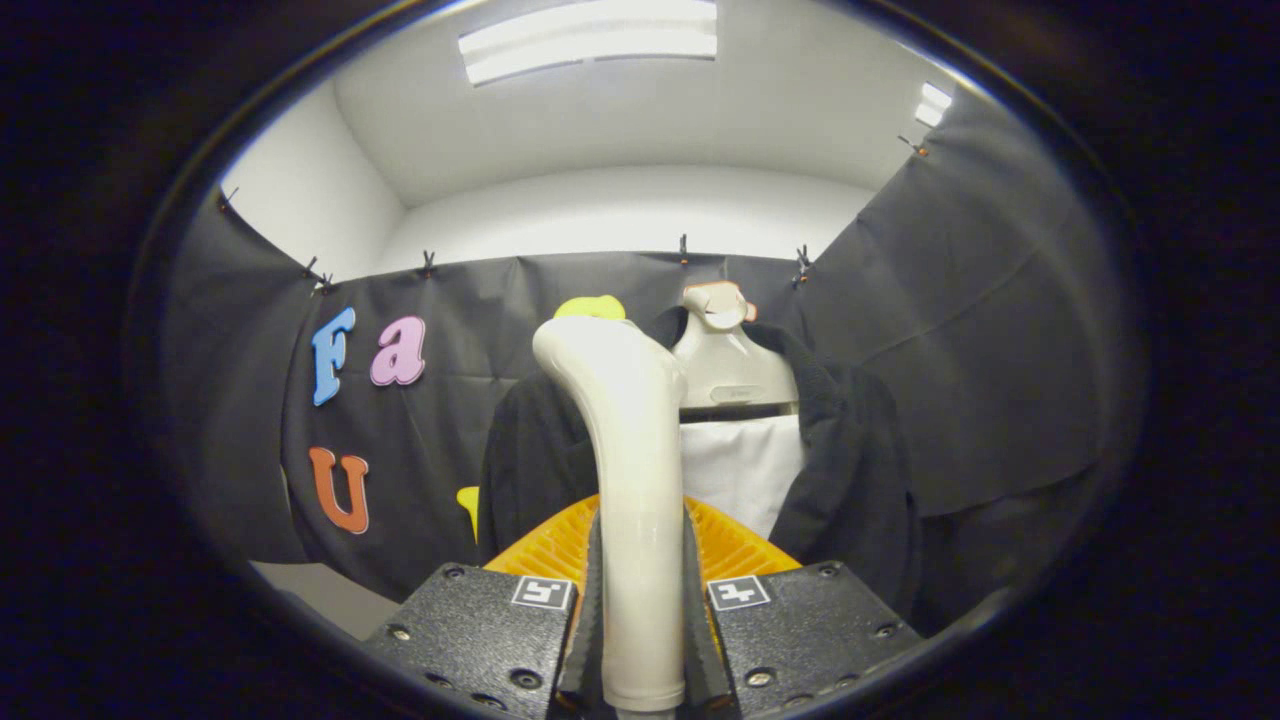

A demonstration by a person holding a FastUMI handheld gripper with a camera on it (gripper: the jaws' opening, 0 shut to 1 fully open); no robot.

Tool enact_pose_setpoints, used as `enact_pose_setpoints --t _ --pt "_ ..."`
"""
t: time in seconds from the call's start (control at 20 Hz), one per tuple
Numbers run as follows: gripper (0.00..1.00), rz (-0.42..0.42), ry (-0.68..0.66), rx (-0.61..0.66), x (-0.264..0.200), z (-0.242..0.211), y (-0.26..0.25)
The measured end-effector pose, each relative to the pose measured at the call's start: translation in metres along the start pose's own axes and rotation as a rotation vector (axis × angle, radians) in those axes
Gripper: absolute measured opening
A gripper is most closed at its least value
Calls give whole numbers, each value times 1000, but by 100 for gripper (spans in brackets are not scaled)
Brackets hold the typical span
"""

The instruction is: Iron the clothes twice with a garment steamer, once on the left side and once on the right side.

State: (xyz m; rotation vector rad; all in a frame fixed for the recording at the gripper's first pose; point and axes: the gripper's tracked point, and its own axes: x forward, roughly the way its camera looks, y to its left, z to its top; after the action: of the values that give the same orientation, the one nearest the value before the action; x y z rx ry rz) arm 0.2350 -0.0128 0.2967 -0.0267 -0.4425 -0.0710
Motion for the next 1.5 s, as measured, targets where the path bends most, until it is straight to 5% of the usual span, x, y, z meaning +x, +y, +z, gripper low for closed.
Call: enact_pose_setpoints --t 0.4,1.5 --pt "36 -83 74 -78 12 -41 -8" --pt "36 -164 328 -167 -75 -172 -25"
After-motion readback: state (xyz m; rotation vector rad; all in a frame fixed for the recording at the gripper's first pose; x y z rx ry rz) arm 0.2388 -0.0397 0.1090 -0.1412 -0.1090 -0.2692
